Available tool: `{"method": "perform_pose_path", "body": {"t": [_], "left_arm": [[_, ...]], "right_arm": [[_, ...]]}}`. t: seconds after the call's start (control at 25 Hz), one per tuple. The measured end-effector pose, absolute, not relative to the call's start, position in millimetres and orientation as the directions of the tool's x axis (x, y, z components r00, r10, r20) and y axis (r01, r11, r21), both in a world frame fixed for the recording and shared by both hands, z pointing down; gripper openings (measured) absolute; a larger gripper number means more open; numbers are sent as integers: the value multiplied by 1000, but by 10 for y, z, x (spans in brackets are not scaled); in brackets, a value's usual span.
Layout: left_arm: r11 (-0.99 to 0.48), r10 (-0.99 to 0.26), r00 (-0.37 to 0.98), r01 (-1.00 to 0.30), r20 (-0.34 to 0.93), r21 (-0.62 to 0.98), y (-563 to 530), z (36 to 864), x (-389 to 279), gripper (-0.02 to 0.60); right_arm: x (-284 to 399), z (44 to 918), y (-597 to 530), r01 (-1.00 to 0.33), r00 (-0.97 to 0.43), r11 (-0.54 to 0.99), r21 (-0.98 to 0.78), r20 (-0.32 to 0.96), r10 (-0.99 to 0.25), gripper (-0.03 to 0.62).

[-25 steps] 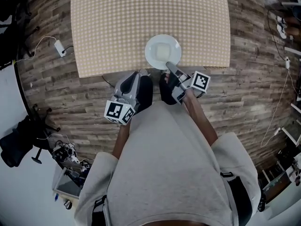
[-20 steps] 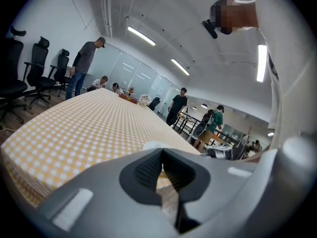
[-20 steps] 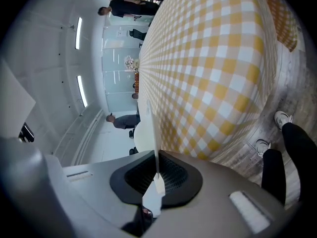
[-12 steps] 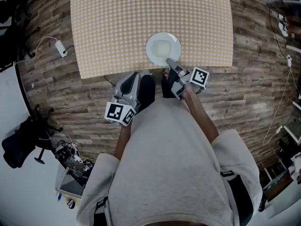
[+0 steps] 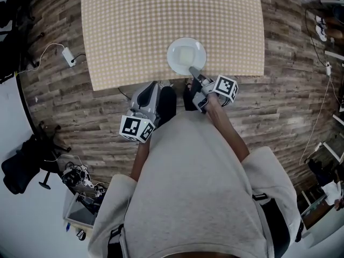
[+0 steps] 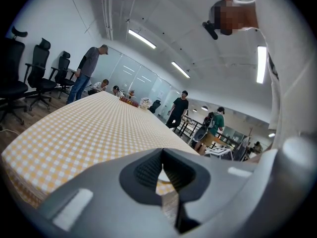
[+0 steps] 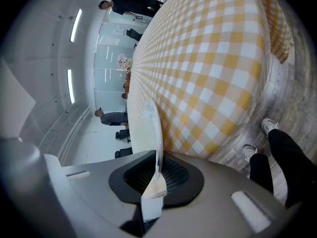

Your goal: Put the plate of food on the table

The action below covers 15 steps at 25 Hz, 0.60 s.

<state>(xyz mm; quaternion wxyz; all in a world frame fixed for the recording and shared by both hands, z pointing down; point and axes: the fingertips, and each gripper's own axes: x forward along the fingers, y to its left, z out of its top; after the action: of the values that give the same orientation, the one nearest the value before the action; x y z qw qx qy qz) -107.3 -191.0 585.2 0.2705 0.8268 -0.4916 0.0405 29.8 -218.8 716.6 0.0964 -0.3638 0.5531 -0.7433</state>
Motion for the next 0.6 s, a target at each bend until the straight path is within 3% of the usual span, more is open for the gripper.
{"method": "perform_pose_path", "body": {"t": [0.12,0.28,0.6], "left_arm": [[-370,-796,511,-835,326,406,-1944,5822,-1109,8],[-371,-794,513,-833,325,409,-1956,5821,-1125,8],[-370,-794,515,-831,323,416,-1988,5834,-1142,8]], "right_arm": [[322,7166,-2193,-337,-682,-370,-866,496,-538,56],[291,7101,-2197,-391,-673,-355,-849,527,-519,168],[342,7129,-2061,-536,-566,-455,-711,703,-432,185]]}}
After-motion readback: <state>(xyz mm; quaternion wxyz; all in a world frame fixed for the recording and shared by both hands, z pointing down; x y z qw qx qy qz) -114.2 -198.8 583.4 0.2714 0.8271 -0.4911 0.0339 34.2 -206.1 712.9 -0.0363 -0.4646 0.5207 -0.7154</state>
